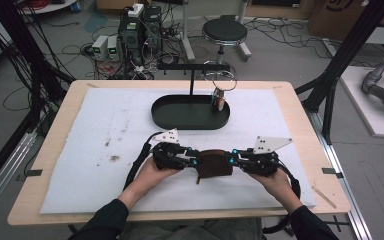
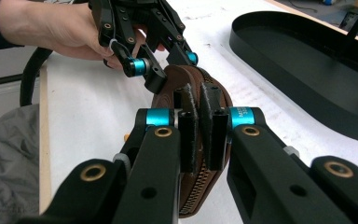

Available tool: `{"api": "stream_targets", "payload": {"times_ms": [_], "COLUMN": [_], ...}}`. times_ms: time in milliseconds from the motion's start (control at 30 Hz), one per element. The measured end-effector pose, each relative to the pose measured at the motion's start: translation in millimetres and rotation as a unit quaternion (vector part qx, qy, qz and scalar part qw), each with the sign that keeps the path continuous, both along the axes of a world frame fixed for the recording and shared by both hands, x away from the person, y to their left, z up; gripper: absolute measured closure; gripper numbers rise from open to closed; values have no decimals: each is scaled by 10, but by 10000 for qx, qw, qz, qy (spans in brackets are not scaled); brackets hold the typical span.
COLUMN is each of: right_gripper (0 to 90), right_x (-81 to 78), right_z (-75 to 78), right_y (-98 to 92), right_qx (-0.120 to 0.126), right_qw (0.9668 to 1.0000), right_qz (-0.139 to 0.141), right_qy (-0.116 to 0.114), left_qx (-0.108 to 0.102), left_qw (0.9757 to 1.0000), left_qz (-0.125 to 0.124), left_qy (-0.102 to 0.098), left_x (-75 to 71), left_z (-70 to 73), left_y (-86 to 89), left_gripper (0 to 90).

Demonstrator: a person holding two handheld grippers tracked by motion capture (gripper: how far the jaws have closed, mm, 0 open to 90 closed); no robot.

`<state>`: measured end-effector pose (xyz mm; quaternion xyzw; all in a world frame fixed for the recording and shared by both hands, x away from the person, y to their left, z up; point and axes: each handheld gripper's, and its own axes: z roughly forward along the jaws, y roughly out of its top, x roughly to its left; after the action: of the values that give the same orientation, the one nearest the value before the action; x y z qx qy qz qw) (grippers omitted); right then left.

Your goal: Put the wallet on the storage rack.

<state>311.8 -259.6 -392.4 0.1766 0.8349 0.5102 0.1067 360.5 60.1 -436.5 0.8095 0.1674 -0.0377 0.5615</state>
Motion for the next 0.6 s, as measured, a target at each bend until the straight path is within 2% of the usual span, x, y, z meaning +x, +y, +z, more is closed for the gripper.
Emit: {"api": "stream_targets", "payload": {"times_ms": [67, 267, 433, 600], "right_gripper": [866, 849, 811, 754], "right_x": [8, 25, 42, 69], "right_z": [-5, -6, -10, -14], "right_y": [-11, -28, -23, 4], "right_qx": [-9, 31, 62, 98], "right_qw": [10000, 9999, 9998, 9995], "right_qz": [5, 77, 144, 241], "right_qy": [3, 61, 114, 156], "left_qx": [-2, 177, 280, 279], "left_qw": [10000, 9994, 9987, 9978], "left_qz": [-33, -37, 28, 145], "left_qy": [-18, -282, -434, -585], "left_x": [1, -61, -99, -166], "left_z": [7, 63, 118, 188], "left_y": [11, 12, 62, 135], "left_gripper": [631, 690, 717, 727]}}
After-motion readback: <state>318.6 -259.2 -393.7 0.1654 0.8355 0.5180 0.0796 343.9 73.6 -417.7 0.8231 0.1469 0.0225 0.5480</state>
